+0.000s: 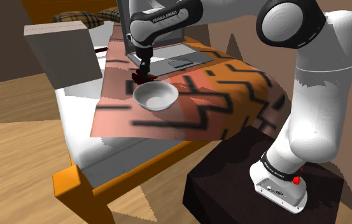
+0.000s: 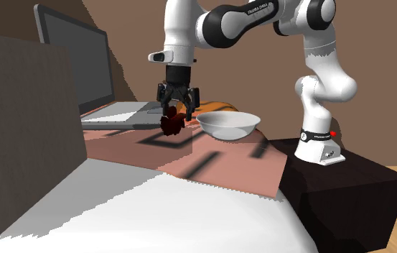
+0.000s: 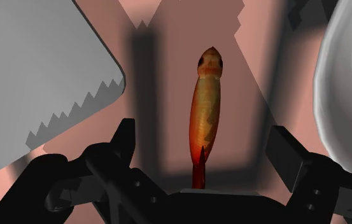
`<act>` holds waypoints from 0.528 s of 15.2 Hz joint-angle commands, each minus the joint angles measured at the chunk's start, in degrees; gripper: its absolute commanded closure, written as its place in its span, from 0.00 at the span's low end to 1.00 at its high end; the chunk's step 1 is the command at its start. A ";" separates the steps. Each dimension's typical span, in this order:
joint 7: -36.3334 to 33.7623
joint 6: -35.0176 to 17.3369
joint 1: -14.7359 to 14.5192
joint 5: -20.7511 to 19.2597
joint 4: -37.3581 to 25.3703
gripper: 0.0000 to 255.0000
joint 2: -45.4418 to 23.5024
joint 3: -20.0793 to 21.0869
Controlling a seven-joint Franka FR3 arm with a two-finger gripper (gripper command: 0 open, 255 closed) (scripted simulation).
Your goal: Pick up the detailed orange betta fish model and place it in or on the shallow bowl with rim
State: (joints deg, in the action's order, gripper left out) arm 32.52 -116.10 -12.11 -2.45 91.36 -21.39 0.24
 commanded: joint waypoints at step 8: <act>0.00 -0.02 0.00 0.00 0.00 1.00 -0.01 0.00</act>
State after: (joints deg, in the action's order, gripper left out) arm 32.52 -116.11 -12.12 -2.44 91.35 -21.38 0.26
